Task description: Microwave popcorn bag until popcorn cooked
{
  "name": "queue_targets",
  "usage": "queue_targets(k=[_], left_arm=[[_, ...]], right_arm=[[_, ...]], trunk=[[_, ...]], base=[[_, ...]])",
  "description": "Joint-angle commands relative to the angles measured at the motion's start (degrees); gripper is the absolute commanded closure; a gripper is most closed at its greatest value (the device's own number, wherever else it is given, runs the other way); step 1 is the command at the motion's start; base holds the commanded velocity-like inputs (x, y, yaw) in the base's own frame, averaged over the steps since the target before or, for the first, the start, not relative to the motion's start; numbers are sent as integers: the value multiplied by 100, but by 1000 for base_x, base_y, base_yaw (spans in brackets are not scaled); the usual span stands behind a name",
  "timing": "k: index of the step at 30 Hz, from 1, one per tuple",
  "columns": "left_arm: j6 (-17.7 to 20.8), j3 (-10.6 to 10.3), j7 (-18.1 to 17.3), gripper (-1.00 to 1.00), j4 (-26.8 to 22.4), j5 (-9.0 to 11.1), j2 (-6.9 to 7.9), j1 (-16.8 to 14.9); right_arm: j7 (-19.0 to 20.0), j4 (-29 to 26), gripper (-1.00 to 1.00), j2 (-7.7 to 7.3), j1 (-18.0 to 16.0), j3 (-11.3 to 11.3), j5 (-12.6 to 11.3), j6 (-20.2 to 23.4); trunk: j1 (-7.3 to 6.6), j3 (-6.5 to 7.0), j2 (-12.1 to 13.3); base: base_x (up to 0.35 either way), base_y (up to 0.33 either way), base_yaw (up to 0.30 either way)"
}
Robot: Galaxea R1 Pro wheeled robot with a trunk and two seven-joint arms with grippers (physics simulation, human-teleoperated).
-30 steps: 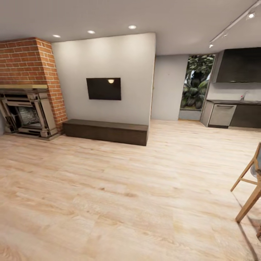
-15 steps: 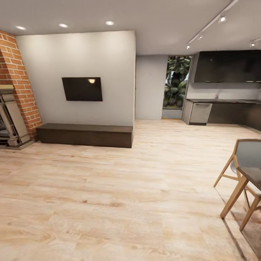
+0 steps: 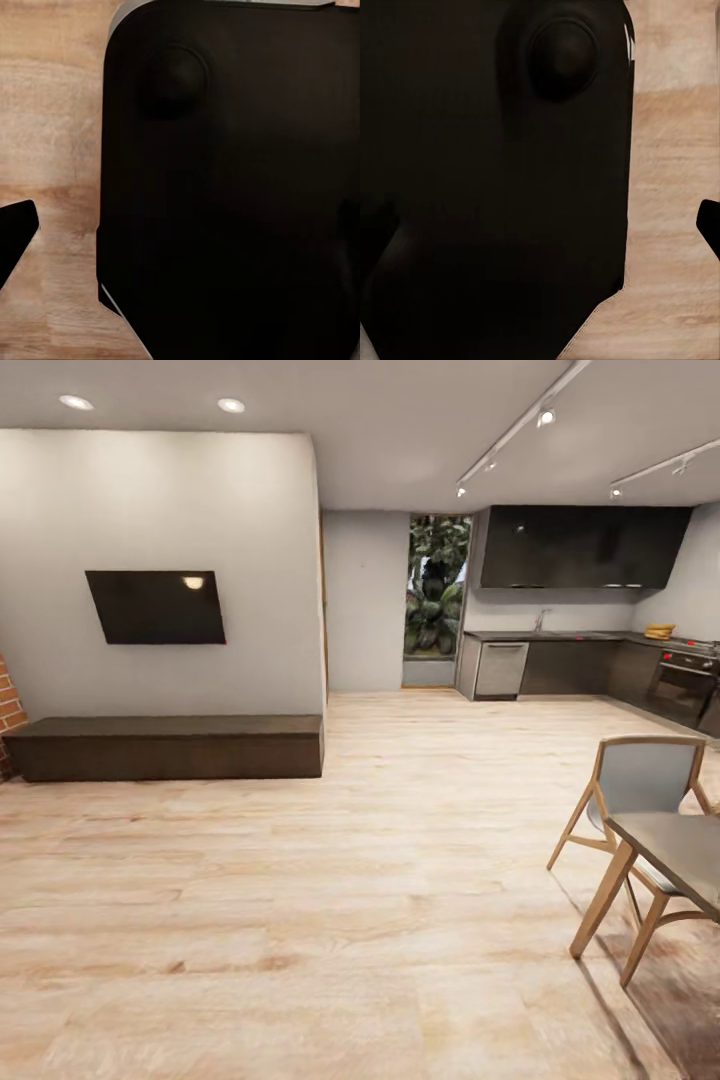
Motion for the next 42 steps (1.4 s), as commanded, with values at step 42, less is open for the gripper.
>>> queue_targets(k=[42], left_arm=[[-157,-16,6,-100,-18,208,10,-1]], right_arm=[[1,-4,-100,2,-2,78,62,-253]], trunk=[[3,-4,-2]], base=[[323,0,-12]])
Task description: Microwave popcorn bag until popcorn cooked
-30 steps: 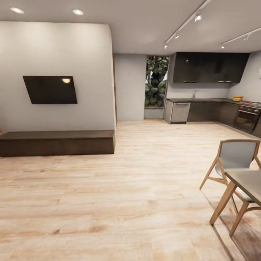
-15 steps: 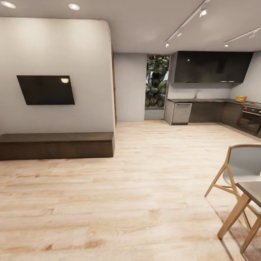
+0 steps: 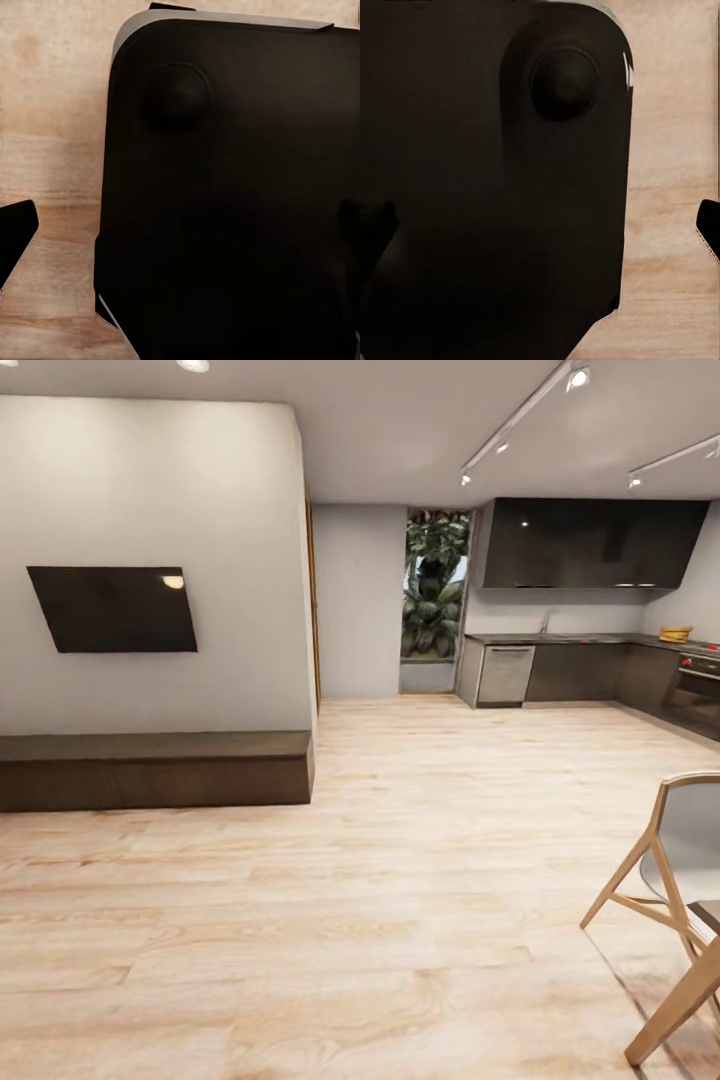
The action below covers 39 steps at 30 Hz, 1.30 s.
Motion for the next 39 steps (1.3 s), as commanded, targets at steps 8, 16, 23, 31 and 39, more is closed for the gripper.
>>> queue_targets(k=[8,16,23,31,39], left_arm=[[-16,5,6,-100,-1,51,-5,-1],[-33,3,-6,-100,-336,33,23,-5],[-38,5,-63,-100,-349,53,42,-1],[-29,6,-72,-100,-295,62,107,-1],[-64,24,-19,-100,-308,56,81,-1]], right_arm=[[-8,0,-100,1,-1,-54,-70,-21],[-4,0,-100,1,-1,-29,-21,-21],[-9,0,-100,1,-1,-21,-38,-19],[-9,0,-100,1,-1,-41,-74,-21],[-9,0,-100,1,-1,-60,-89,-26]], trunk=[[3,-5,-2],[3,-5,-2],[3,-5,-2],[3,-5,-2],[3,-5,-2]], base=[[323,0,0],[323,0,0],[323,0,0],[323,0,0],[323,0,0]])
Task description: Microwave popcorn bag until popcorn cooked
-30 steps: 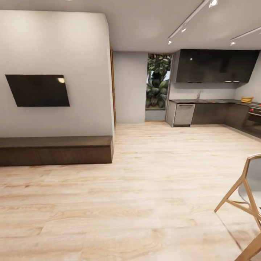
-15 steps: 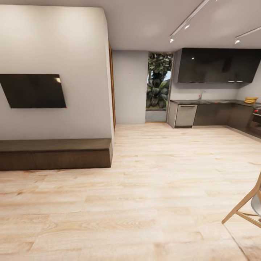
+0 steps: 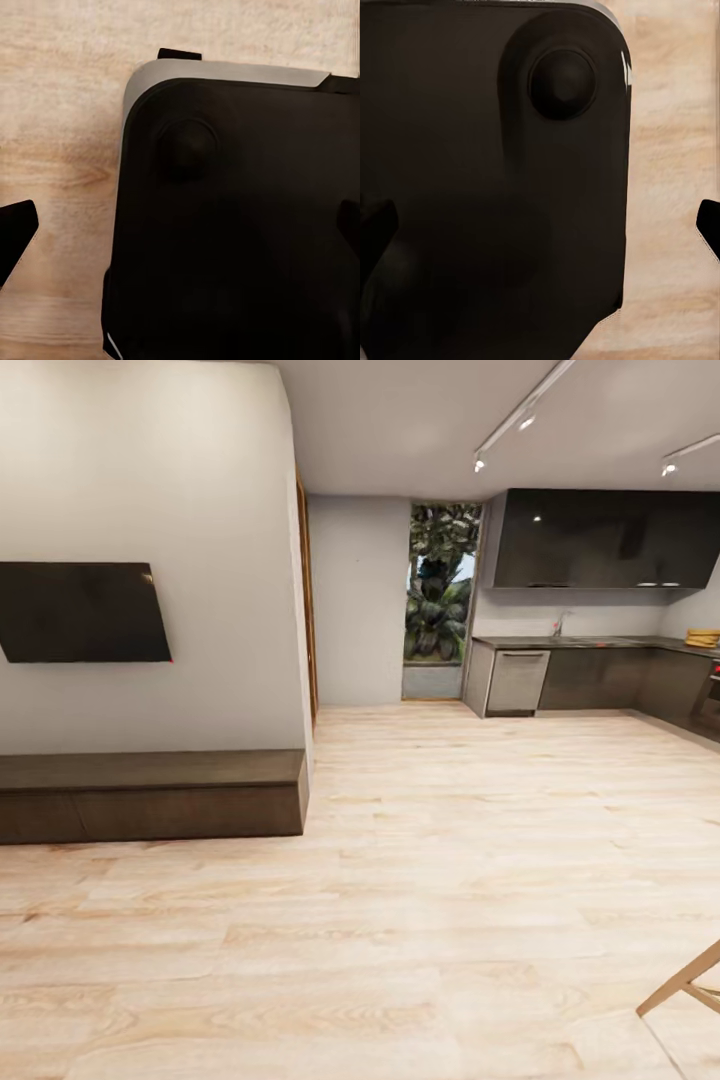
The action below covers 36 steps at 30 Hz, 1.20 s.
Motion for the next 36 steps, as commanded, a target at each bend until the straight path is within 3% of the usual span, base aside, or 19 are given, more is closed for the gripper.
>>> queue_targets(k=[1,19,36], left_arm=[[-19,4,10,-100,-4,44,-5,-2],[-31,8,12,-100,-10,43,-13,-1],[-31,17,19,-100,-10,43,-13,-1]], right_arm=[[-4,0,-100,1,-1,-8,-21,-17],[-4,0,-100,1,-1,-11,-30,-13],[-10,0,-100,1,-1,22,4,-8]], trunk=[[3,-5,-2],[3,-5,-2],[3,-5,-2]], base=[[324,0,-5],[324,0,-213],[324,0,-16]])
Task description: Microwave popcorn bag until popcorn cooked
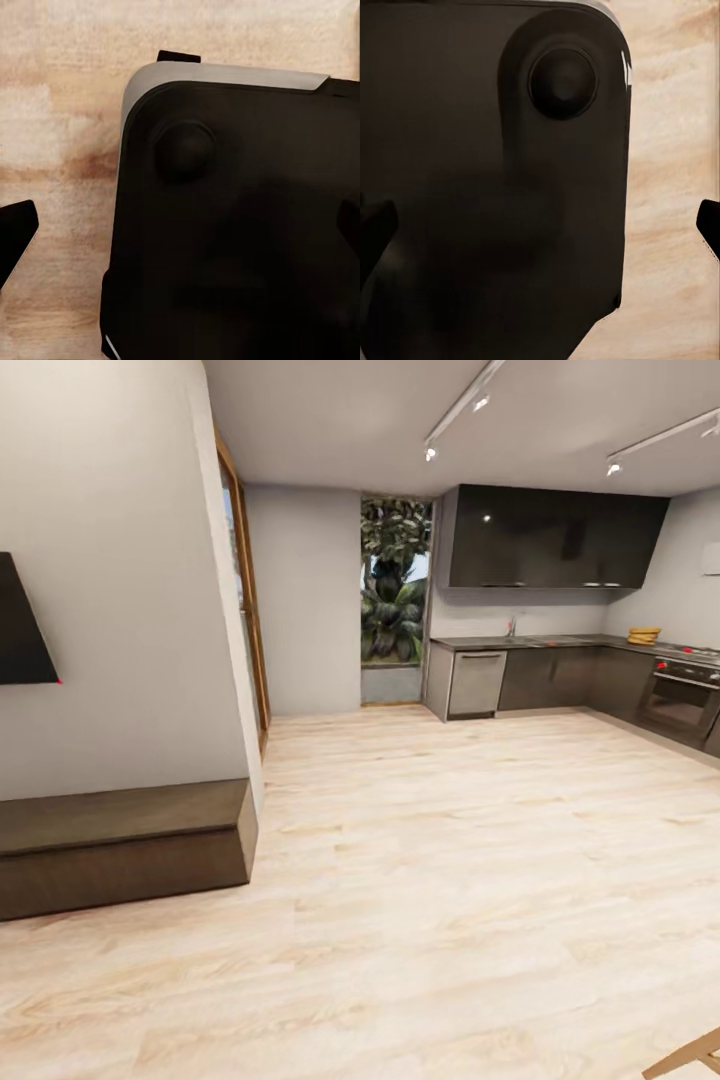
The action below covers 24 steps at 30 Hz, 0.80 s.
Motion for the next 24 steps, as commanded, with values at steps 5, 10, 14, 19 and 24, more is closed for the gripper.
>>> queue_targets(k=[5,10,14,19,24], left_arm=[[-13,2,0,-100,-1,43,-1,-1],[-12,2,3,-100,-1,43,-1,-2],[-12,2,1,-100,1,43,-1,-1],[-12,2,1,-100,2,43,-1,-1],[-13,2,2,-100,0,43,-1,-2]], right_arm=[[-7,0,-100,1,-1,-1,-17,-15],[-8,0,-100,1,-1,-1,-10,-21],[-8,1,-100,1,-1,-21,-39,-24],[-8,1,-100,1,-1,-35,-60,-23],[-8,0,-100,1,-1,-35,-61,-23]], trunk=[[3,-5,-2],[3,-5,-2],[3,-5,-2],[3,-5,-2],[3,-5,-2]], base=[[324,0,0],[324,0,0],[323,0,-2],[324,0,-175],[324,0,-239]])
